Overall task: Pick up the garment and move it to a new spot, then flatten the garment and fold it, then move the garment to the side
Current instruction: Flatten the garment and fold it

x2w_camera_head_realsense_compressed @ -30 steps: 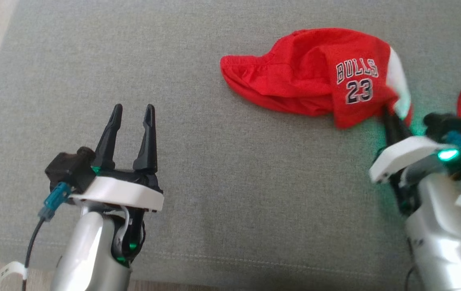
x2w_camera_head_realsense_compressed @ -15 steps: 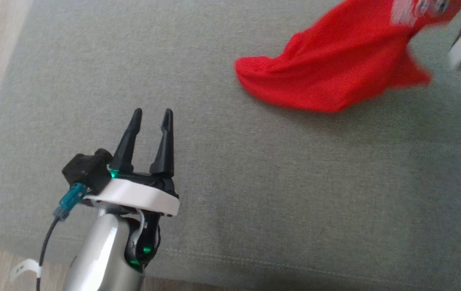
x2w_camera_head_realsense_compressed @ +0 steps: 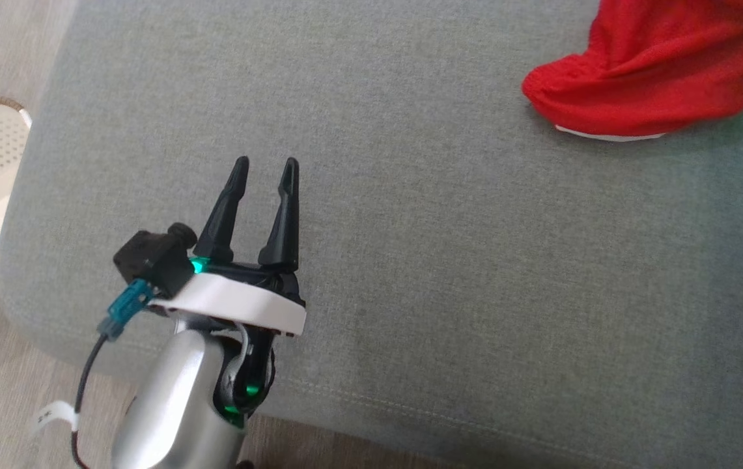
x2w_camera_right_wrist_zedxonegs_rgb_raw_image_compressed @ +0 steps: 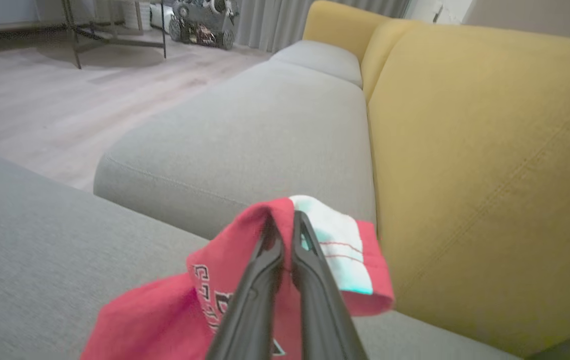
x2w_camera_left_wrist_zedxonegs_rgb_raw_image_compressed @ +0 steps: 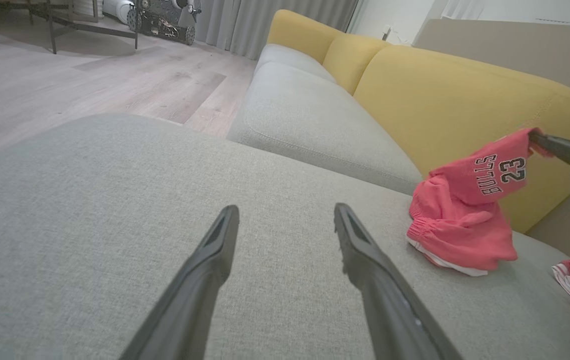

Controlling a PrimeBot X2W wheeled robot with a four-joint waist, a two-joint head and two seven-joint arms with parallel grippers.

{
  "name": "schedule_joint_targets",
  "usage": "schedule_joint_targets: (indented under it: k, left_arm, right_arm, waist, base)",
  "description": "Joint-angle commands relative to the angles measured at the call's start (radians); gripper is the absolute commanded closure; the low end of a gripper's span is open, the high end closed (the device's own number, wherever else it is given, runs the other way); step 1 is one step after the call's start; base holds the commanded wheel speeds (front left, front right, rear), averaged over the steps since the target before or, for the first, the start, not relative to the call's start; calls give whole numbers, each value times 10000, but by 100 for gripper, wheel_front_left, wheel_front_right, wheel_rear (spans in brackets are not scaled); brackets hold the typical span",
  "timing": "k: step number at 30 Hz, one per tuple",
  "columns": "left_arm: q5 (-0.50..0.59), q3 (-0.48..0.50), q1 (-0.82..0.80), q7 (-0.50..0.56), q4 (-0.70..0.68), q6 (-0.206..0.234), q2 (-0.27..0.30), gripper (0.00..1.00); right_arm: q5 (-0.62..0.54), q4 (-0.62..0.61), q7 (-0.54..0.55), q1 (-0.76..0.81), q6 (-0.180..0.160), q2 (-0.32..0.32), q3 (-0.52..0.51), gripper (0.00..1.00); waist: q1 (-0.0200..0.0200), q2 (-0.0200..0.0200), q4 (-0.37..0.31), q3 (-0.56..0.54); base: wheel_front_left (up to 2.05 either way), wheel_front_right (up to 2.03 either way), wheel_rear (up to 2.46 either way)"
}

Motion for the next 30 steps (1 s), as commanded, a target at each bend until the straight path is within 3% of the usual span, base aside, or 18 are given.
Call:
schedule_joint_targets:
  k: [1, 10, 17, 23, 30]
  left_arm:
    - [-69, 222, -322, -61, -343, 41, 95, 0]
    - [108, 220, -385, -61, -225, 12, 95, 0]
    - [228, 430, -314, -61, -117, -86, 95, 0]
    - [131, 546, -265, -61, 39, -152, 95, 0]
    - [-135, 764, -319, -61, 420, -153, 95, 0]
  right_arm:
    - [-205, 28, -176, -421, -9, -166, -118, 0]
    - [-729, 1717, -1064, -472, -9, 347, -731, 0]
    - [-59, 1772, -2334, 132, -9, 1376, -601, 0]
    - [1362, 666, -3161, 1851, -9, 2182, -242, 0]
    - [2533, -2155, -3488, 5058, -9, 2716, -190, 0]
  waist:
    - [0, 0, 71, 95]
    - [0, 0, -547, -180]
    - [0, 0, -1647, -819]
    - [0, 0, -2704, -1322]
    - [0, 0, -3760, -1509]
  base:
    - [0, 0, 0]
    - [0, 0, 0]
    - [0, 0, 0]
    - [0, 0, 0]
    - [0, 0, 0]
